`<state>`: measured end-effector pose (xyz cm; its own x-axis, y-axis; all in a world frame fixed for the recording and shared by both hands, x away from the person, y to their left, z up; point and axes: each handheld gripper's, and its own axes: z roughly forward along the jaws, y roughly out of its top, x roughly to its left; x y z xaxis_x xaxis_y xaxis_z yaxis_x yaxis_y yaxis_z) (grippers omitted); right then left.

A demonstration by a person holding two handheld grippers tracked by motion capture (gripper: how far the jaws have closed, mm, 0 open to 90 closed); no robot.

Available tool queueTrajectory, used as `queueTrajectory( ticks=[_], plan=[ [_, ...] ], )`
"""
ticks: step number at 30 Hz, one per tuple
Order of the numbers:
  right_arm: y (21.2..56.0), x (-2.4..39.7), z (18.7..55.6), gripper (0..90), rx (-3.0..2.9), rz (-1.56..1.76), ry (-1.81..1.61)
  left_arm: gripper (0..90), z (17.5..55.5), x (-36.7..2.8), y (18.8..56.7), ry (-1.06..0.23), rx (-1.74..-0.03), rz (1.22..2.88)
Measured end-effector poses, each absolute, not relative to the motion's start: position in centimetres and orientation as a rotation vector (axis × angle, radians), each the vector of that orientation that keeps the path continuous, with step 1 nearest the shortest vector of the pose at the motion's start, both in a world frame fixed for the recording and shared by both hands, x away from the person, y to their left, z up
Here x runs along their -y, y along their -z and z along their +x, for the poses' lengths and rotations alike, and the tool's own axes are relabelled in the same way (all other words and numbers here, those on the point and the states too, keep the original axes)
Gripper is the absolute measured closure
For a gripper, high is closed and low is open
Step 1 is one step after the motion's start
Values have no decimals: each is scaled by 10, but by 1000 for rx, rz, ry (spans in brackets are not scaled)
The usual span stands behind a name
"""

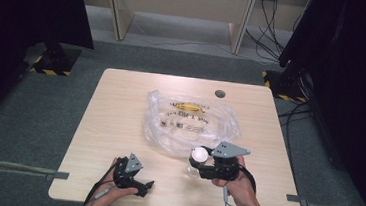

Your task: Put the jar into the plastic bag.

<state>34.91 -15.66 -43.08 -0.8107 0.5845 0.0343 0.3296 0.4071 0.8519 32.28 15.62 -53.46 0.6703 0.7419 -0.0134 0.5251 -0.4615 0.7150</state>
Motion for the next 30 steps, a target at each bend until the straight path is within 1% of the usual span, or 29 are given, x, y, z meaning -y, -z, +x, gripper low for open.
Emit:
queueTrajectory(
  ticks=[30],
  plan=[
    [388, 135, 385, 401, -2424, 772, -1384, 0, 323, -156, 535, -392, -972, 2172]
  ],
)
